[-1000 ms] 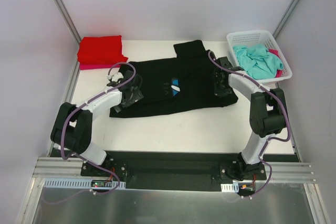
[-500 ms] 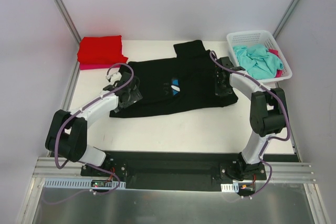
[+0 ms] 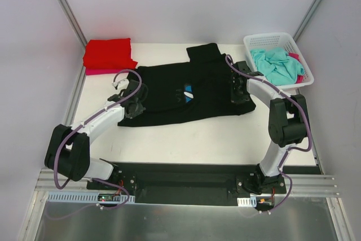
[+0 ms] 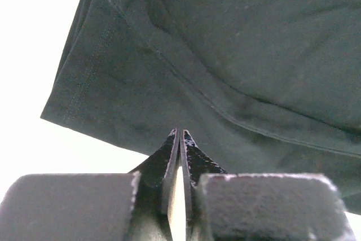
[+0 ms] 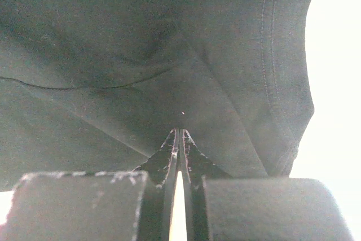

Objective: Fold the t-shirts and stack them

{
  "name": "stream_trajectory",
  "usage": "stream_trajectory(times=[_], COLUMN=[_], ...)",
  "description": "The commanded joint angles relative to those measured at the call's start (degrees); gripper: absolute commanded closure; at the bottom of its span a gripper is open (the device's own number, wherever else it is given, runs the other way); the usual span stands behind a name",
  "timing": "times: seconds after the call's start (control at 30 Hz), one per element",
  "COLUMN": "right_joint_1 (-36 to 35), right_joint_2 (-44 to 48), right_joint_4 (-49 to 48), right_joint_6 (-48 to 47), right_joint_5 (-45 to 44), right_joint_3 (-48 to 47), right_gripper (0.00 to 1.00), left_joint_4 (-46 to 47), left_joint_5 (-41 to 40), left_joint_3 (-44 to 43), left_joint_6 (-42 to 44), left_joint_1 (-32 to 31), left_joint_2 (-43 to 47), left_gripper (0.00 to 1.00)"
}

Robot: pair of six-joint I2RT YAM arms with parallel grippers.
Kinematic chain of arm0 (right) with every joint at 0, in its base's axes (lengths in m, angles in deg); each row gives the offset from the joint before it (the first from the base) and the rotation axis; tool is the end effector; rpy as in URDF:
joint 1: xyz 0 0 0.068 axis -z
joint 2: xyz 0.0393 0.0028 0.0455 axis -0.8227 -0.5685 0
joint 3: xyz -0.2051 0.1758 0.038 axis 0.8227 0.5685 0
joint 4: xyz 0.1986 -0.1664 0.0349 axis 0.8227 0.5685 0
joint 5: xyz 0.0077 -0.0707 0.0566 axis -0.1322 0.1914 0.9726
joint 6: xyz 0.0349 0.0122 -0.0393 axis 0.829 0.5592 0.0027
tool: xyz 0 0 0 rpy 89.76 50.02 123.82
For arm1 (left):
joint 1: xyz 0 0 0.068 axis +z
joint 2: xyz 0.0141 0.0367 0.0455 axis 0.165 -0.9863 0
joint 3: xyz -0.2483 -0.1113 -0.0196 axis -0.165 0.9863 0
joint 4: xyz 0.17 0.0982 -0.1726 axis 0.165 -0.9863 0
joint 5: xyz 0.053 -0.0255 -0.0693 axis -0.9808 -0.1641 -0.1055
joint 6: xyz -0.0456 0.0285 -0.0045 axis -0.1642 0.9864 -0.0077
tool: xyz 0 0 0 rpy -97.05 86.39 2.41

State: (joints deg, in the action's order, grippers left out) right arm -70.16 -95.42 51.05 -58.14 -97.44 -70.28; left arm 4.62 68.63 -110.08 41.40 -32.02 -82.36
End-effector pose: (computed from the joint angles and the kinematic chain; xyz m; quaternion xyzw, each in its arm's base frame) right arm 0.3624 0.0907 0.1983 -0.1479 0.9582 -0.0477 0.2402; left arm 0.2591 -0.0936 0.2205 -0.2484 0.8968 -0.0407 0.3638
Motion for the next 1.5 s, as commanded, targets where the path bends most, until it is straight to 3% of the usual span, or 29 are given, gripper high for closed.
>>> stream_trajectory(times=[0.0, 0.43, 0.7, 1.2, 1.47], right_joint_1=[0.2, 1.4, 2.5, 2.7, 2.4], right_joint_2=[-0.3, -2.7, -6.2, -6.1, -1.6], right_joint_4=[0.9, 2.0, 4.8, 6.4, 6.9], right_joint_6=[0.4, 0.5, 1.8, 1.4, 1.7], right_joint_5=[0.4, -1.0, -1.6, -11.4, -9.5], right_joint_3=[-2.3, -3.5, -4.8, -3.0, -4.5], right_gripper=[0.99, 0.99, 0.99, 0.99, 0.99], left_joint_4=[0.0, 4.3, 4.3, 3.1, 2.3], left_joint_5=[0.9, 8.9, 8.3, 8.9, 11.2], left_joint_3=[0.9, 3.4, 8.5, 14.9, 11.0], left_joint_6=[-1.0, -0.4, -0.2, 2.2, 5.1], left_joint_1=[0.1, 9.1, 10.2, 14.2, 14.5], left_joint_2=[-2.9, -9.0, -3.6, 4.1, 7.6], left_gripper=[1.00, 1.00, 1.00, 1.00, 1.00])
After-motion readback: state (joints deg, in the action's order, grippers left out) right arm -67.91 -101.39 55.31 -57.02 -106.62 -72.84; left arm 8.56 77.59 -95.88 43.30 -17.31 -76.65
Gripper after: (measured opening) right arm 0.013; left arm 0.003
